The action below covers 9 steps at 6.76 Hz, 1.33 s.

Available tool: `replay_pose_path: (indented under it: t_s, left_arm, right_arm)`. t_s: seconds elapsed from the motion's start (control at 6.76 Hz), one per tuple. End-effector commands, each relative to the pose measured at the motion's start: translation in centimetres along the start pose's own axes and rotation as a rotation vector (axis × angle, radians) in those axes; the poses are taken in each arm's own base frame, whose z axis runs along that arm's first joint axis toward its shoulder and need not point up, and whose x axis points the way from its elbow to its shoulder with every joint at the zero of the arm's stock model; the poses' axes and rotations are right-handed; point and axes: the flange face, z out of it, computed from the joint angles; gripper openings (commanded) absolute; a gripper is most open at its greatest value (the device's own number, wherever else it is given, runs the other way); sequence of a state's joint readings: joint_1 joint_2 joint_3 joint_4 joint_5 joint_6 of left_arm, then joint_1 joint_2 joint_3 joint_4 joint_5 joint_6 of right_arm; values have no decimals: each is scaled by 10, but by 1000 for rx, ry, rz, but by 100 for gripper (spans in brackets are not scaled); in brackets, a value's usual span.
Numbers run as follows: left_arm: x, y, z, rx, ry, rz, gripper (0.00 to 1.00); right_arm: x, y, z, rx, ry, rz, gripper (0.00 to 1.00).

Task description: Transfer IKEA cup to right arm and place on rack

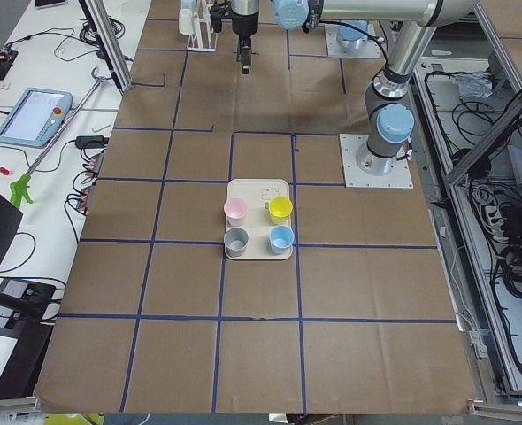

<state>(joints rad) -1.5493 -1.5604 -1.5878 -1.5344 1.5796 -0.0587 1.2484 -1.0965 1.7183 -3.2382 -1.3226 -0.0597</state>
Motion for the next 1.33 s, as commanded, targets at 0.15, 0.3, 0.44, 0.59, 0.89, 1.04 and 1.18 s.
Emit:
replay_pose_path:
  t_s: [0.15, 0.3, 0.44, 0.59, 0.89, 1.04, 1.18]
  left_arm:
    - [0, 0, -1, 2, 1, 2, 100]
    - [0, 0, -1, 2, 0, 3, 100]
    - [0, 0, -1, 2, 1, 4, 100]
    - [0, 0, -1, 2, 1, 4, 100]
    - [0, 0, -3, 5, 1, 7, 100]
    - [-1, -1, -2, 4, 0, 5, 100]
    - [-1, -1, -3, 5, 1, 5, 100]
  right_arm:
    - [-31, -49, -50, -312, -39, 59, 100]
    - [-52, -62, -66, -330, -57, 27, 100]
    - [-66, -55, -74, -472, -80, 46, 100]
    - [-82, -55, -86, -555, -98, 51, 100]
    - [-95, -46, -110, -716, -104, 70, 100]
    - [-101, -51, -147, -772, -38, 34, 100]
    - [-117, -48, -191, -877, -21, 20, 100]
